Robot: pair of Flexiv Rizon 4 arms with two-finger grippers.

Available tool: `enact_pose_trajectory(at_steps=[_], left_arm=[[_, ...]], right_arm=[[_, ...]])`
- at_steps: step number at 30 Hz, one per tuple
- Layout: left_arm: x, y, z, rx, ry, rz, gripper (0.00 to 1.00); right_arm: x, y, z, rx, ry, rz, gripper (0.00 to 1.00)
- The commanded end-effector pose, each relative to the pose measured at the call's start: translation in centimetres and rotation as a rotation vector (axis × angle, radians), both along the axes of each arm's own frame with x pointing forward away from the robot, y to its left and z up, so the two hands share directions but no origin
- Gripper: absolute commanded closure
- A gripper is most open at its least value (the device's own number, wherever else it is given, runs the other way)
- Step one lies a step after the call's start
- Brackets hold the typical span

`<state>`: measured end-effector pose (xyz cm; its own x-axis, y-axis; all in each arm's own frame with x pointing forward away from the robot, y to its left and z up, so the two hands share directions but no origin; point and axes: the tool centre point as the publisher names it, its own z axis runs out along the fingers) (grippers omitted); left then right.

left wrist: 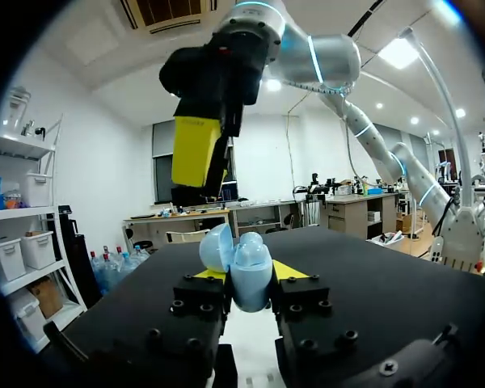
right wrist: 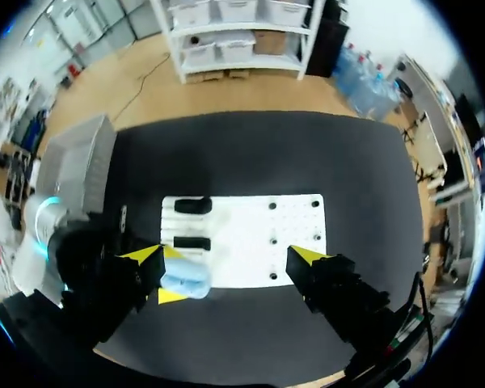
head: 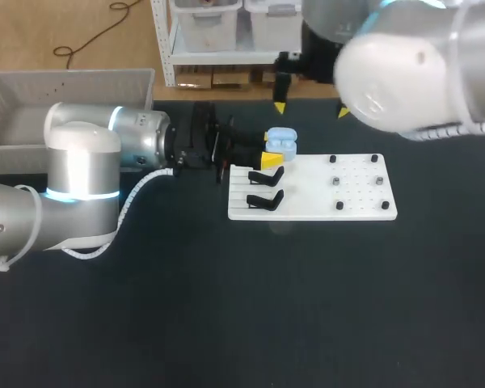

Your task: Pick up each earbud case from the left stands, insert the matching earbuds, close the lid, and place the case in the box.

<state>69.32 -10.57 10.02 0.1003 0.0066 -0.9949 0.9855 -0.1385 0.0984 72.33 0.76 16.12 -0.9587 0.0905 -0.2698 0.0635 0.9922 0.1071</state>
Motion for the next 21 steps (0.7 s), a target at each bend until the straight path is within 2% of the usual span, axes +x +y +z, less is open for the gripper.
enact_pose_trajectory(at_steps=[1,14,21], left_arm=[[-0.1,0.0,0.0,0.001,-0.001,0.002,1.00],[-0.1,0.0,0.0,0.001,-0.001,0.002,1.00],[-0.1,0.0,0.0,0.001,-0.001,0.002,1.00]], right_arm=[[0.2,-1.1,-0.9,0.014,-0.129,-0.017,0.00],[3.1,-1.2,-3.0,-0.006,-0.072,-0.021,0.00],[3.7,-0.8,-3.9,-0.008,-0.028,-0.001,0.00]])
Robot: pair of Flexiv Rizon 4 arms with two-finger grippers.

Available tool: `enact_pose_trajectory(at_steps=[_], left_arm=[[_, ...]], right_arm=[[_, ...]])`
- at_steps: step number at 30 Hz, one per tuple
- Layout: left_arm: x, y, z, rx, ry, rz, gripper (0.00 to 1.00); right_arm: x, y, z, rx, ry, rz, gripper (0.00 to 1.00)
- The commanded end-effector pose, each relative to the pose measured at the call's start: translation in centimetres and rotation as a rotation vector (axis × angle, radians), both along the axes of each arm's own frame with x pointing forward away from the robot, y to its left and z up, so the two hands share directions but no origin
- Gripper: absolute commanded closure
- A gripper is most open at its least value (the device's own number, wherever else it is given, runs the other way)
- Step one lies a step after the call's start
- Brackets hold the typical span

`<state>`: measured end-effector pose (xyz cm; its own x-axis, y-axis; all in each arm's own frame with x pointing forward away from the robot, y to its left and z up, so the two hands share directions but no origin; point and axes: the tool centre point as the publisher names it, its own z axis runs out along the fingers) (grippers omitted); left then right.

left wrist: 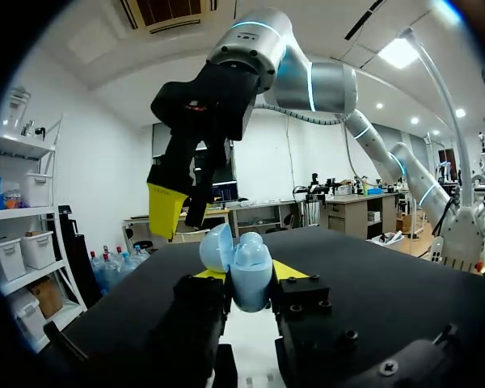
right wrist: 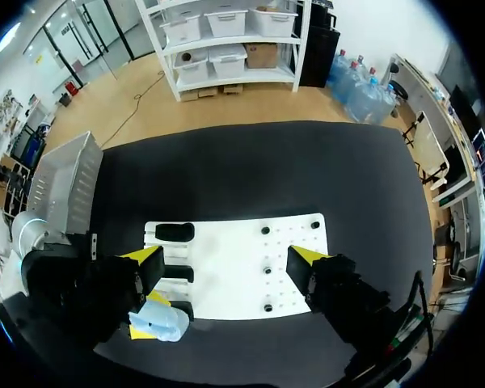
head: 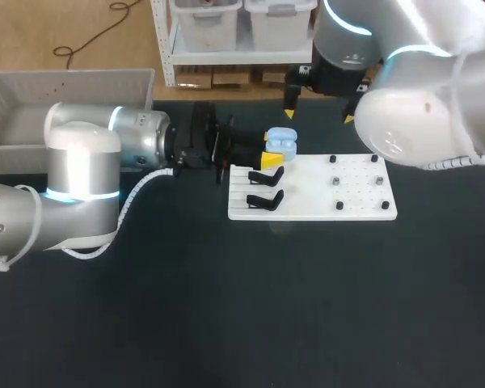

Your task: Pick up each earbud case from the left stands, insert the matching earbuds, close the lid, and place the case in the box.

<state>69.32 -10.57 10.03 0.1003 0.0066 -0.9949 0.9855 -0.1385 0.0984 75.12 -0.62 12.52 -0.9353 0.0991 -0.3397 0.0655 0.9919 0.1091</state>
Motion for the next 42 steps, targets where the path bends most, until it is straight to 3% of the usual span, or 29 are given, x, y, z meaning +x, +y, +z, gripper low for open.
enact_pose_trajectory(at_steps=[1,15,23,31,37,42], left_arm=[[-0.1,0.0,0.0,0.001,-0.001,0.002,1.00],[-0.1,0.0,0.0,0.001,-0.001,0.002,1.00],[-0.1,0.0,0.0,0.001,-0.001,0.002,1.00],[-0.1,0.0,0.0,0.001,-0.001,0.002,1.00],[-0.1,0.0,0.0,0.001,-0.001,0.002,1.00],[-0.1,0.0,0.0,0.001,-0.001,0.002,1.00]], right_arm=[[0.9,0.7,-0.4,-0.005,0.055,0.014,0.00],[-1.8,0.9,-1.1,-0.019,0.127,0.067,0.00],[-3.6,1.3,-0.5,-0.013,0.131,0.095,0.00],[-4.2,1.4,-0.3,-0.006,0.132,0.109,0.00],[-4.6,0.1,1.8,-0.024,-0.003,0.046,0.00],[-6.0,-0.4,2.8,-0.051,-0.030,0.106,0.00]])
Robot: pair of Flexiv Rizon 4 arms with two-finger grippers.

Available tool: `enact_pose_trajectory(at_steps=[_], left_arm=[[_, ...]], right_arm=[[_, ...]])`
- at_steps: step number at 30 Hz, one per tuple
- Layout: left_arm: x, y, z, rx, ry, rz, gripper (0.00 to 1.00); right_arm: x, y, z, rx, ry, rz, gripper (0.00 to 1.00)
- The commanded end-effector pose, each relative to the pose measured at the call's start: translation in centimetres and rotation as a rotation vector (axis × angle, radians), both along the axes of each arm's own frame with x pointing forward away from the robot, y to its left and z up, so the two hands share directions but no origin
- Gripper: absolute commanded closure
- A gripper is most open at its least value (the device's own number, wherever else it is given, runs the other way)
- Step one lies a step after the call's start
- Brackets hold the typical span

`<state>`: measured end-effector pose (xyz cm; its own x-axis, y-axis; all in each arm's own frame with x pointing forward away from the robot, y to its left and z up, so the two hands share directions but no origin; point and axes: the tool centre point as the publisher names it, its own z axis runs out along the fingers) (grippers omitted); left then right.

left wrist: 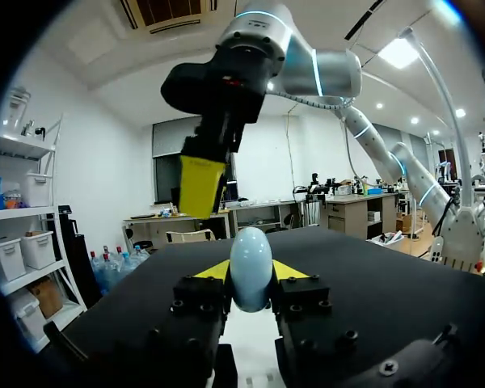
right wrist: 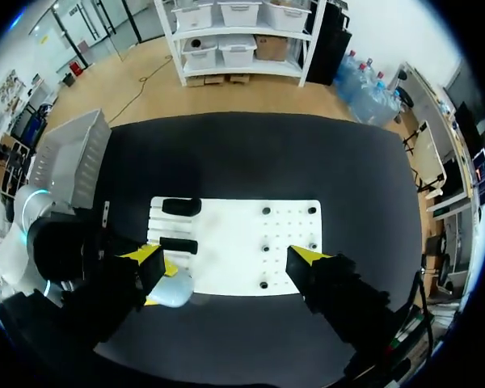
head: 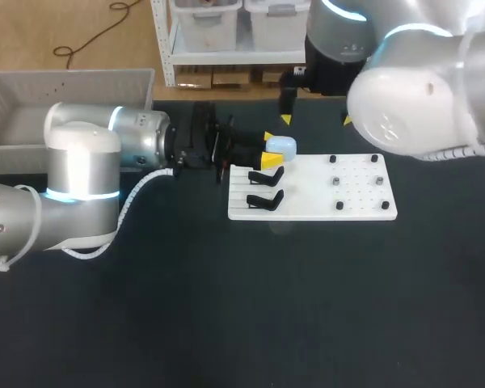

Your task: Pick up each earbud case from the left stands, insert the matching earbuds, close the lid, and place the case in the box.

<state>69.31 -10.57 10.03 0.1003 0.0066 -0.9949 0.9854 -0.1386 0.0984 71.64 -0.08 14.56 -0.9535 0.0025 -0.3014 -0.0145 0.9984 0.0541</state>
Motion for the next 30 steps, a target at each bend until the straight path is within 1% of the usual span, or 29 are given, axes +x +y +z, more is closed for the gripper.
enact_pose_trajectory(at_steps=[1,5,7,9,10,11,12,13,15,16,21,24,25,27,30], left_arm=[[-0.1,0.0,0.0,0.001,-0.001,0.002,1.00],[-0.1,0.1,0.2,0.009,0.000,0.001,1.00],[-0.1,0.2,0.3,0.015,0.005,0.006,1.00],[-0.2,0.4,0.6,0.013,0.028,0.022,1.00],[-0.2,0.5,0.8,0.018,0.028,0.030,1.00],[-0.4,0.6,1.0,0.024,0.056,0.038,1.00],[-0.4,0.7,1.3,0.012,0.083,0.047,1.00],[-0.5,0.9,1.7,0.019,0.093,0.064,1.00],[-0.8,1.2,2.3,0.031,0.092,0.064,1.00],[-0.9,1.4,2.8,0.042,0.097,0.078,1.00],[-1.4,2.7,5.5,0.072,0.075,0.135,1.00],[-1.7,4.3,7.2,0.098,0.040,0.201,1.00],[-1.7,4.9,7.7,0.101,0.044,0.229,1.00],[-1.5,6.1,8.6,0.108,0.035,0.283,1.00],[-0.5,8.8,9.9,0.134,0.015,0.402,1.00]], right_arm=[[-3.1,-1.0,0.9,-0.001,-0.080,0.043,0.00],[-6.1,-1.2,2.5,0.011,-0.114,0.165,0.00],[-7.2,-1.3,3.0,0.016,-0.122,0.211,0.00],[-8.5,-1.3,3.3,0.032,-0.118,0.288,0.00],[-8.8,-1.3,3.3,0.034,-0.118,0.301,0.00],[-9.3,-1.2,3.3,0.040,-0.117,0.334,0.00],[-9.4,-1.2,3.3,0.043,-0.115,0.353,0.00],[-9.8,-1.1,3.1,0.041,-0.120,0.380,0.00],[-10.0,-1.2,2.9,0.029,-0.124,0.396,0.00],[-10.0,-1.2,2.9,0.029,-0.124,0.396,0.00],[-10.0,-1.2,2.9,0.029,-0.124,0.396,0.00],[-10.0,-1.2,2.9,0.029,-0.124,0.396,0.00],[-10.0,-1.2,2.9,0.029,-0.124,0.396,0.00],[-10.0,-1.2,2.9,0.029,-0.124,0.396,0.00],[-10.0,-1.2,2.9,0.029,-0.124,0.396,0.00]])
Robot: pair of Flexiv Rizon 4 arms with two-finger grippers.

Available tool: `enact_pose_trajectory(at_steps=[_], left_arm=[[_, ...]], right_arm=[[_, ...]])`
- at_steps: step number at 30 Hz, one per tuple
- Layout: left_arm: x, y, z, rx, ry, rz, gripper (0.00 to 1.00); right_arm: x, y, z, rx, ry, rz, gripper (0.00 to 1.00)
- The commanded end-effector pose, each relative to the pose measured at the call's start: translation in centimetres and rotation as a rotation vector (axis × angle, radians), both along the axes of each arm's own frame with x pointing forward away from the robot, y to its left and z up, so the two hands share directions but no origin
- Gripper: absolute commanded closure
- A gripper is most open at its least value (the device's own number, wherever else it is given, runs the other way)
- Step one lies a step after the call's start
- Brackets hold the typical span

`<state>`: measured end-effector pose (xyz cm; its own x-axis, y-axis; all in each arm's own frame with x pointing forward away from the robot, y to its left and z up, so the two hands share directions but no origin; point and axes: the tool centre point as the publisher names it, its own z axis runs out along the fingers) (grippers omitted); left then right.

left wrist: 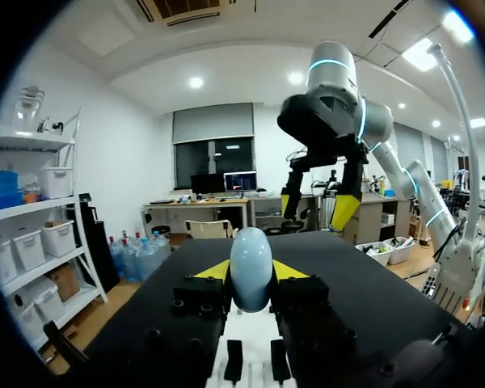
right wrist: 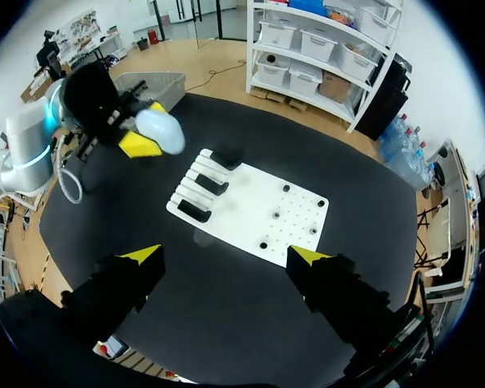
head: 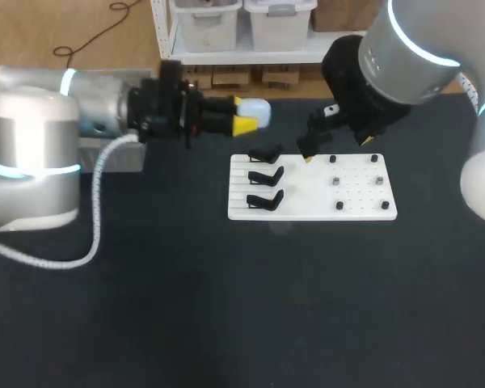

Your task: Pick up each earbud case from the left stands, insert the matching earbuds, close the lid, and place the case in the box.

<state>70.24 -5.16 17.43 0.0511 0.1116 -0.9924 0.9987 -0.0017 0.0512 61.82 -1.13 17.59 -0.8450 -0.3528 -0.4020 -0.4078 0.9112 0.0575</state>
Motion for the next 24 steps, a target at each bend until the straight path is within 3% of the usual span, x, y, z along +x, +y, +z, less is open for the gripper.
enact_pose_trajectory(at_steps=[1,5,7,12,14,19,24], left_arm=[[-0.9,4.4,2.6,0.059,-0.034,0.299,1.00],[1.5,8.6,2.7,0.070,-0.007,0.496,1.00],[2.6,10.7,2.4,0.035,0.031,0.591,1.00],[4.9,16.1,1.3,0.047,0.059,0.791,1.00],[5.9,18.3,0.9,0.044,0.098,0.865,1.00],[9.1,22.4,-0.1,0.130,0.097,0.982,1.00],[12.7,26.4,-2.5,0.231,0.111,1.048,1.00]], right_arm=[[-0.2,-0.1,-0.1,0.006,-0.018,-0.004,0.00],[-0.2,-0.1,-0.1,0.006,-0.018,-0.004,0.00],[-0.2,-0.1,-0.1,0.006,-0.018,-0.004,0.00],[-0.2,-0.1,-0.1,0.006,-0.018,-0.004,0.00],[-0.2,-0.1,-0.1,0.006,-0.018,-0.004,0.00],[-0.2,-0.1,-0.1,0.006,-0.018,-0.004,0.00],[-0.2,-0.1,-0.1,0.006,-0.018,-0.004,0.00]])
